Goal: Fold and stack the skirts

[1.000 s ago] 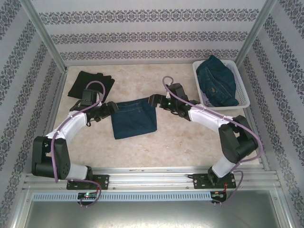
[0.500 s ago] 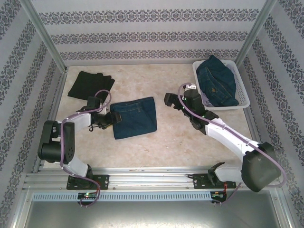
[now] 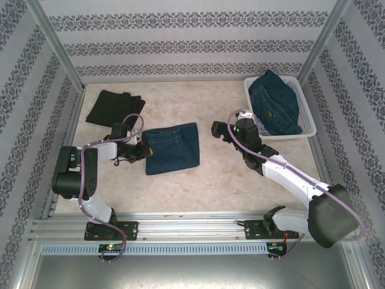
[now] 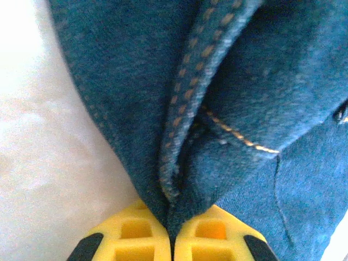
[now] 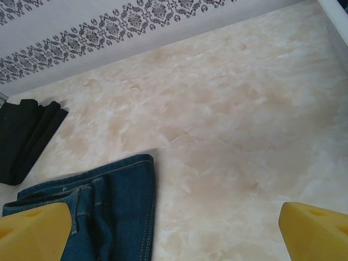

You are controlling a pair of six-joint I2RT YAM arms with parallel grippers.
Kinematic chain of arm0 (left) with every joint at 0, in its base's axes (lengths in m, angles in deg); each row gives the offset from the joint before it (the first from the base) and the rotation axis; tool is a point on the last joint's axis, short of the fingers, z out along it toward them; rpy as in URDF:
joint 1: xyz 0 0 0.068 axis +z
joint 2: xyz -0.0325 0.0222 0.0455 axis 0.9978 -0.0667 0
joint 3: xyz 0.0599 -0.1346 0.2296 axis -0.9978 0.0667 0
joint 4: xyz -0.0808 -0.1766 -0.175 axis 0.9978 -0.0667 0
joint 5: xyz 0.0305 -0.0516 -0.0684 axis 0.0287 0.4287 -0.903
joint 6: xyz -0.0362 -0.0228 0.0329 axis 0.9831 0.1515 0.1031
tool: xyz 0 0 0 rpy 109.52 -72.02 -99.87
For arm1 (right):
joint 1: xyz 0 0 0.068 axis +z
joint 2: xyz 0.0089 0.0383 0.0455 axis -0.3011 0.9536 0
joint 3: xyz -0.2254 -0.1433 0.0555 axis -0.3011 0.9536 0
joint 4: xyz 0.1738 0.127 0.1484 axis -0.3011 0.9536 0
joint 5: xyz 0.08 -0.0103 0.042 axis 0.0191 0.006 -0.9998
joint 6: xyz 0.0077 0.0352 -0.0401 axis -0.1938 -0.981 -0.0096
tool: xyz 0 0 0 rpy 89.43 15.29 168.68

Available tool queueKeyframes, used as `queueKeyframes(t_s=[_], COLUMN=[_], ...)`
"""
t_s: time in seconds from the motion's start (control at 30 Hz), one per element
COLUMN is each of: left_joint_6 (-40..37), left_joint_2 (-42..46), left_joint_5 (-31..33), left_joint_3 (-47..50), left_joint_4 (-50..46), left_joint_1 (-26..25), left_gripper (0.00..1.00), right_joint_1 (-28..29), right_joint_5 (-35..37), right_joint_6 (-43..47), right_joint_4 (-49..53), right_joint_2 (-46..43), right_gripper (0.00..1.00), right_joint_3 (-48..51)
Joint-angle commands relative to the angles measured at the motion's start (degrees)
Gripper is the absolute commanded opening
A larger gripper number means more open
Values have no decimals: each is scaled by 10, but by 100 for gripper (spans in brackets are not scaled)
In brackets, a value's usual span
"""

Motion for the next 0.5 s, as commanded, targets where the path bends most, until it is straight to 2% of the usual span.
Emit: queueKeyframes(t_s=[0.0,0.07,0.13,0.27,0.47], left_joint_6=[-9,-15,-32,-70,-109], left_joint_2=[9,29,39,16,-47], left_joint_5=[58,100,169,277,370], left_joint_3=[-18,-38,-71,-160,-325], left_joint_4=[-35,-76,-132,-240,-352], left_joint_1=[-5,-9,-16,-24,-51], left_gripper=[0,0,0,0,0], right_joint_1=[-4,-4,-5,-5,-7], right_joint_5=[-1,-12,-23,-26,-20], right_joint_6=[0,1,2,-3,0], right_joint_4=[-33,-44,-49,-53,-57], right_joint_2=[-13,-12,-9,7,36], right_gripper=[98,98,98,98,98], right_joint_3=[17,25,26,21,3])
